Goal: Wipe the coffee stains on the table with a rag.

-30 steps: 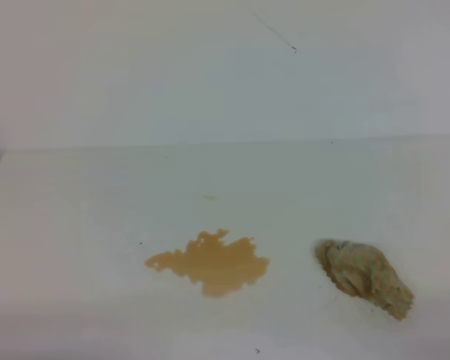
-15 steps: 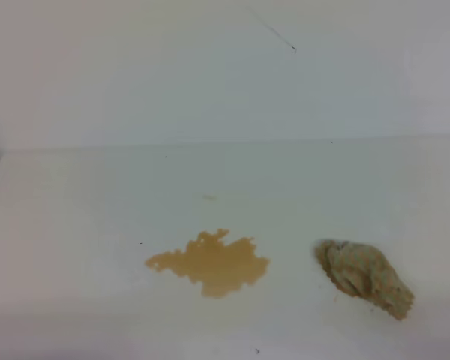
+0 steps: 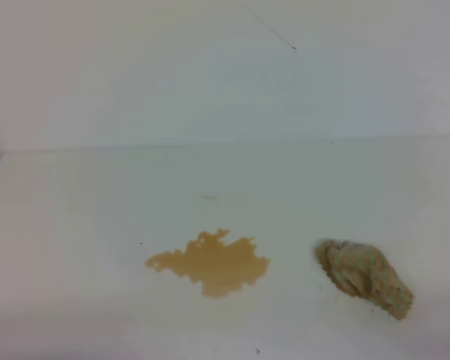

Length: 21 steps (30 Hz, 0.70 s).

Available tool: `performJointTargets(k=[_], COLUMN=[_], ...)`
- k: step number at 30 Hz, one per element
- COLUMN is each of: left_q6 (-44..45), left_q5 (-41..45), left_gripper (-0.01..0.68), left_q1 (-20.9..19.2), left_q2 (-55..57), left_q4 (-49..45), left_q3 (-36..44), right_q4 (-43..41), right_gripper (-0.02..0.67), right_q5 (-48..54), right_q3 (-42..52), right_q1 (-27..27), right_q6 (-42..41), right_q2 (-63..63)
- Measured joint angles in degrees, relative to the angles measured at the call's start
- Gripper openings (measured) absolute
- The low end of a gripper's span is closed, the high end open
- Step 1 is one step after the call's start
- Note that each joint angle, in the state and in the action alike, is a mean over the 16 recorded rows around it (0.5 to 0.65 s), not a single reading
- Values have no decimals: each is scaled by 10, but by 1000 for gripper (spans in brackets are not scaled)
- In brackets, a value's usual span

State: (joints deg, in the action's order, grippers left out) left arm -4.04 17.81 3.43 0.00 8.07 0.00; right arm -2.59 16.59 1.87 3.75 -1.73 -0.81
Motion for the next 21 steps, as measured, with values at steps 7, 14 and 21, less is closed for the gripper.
performJointTargets(k=[7, 14, 21], left_q6=[0, 0, 0], left_q5=[0, 0, -1], left_gripper=[-3, -3, -3], left_q1=[0, 0, 0], left_q2=[0, 0, -1], left_q4=[0, 0, 0], left_q3=[0, 0, 1], right_q4=[-1, 1, 4], right_gripper=[-3, -3, -3], right_q5=[-28, -65, -96], right_q3=[0, 0, -2], right_q1=[0, 0, 0], right_q6=[0, 1, 1], right_q2=[3, 5, 6])
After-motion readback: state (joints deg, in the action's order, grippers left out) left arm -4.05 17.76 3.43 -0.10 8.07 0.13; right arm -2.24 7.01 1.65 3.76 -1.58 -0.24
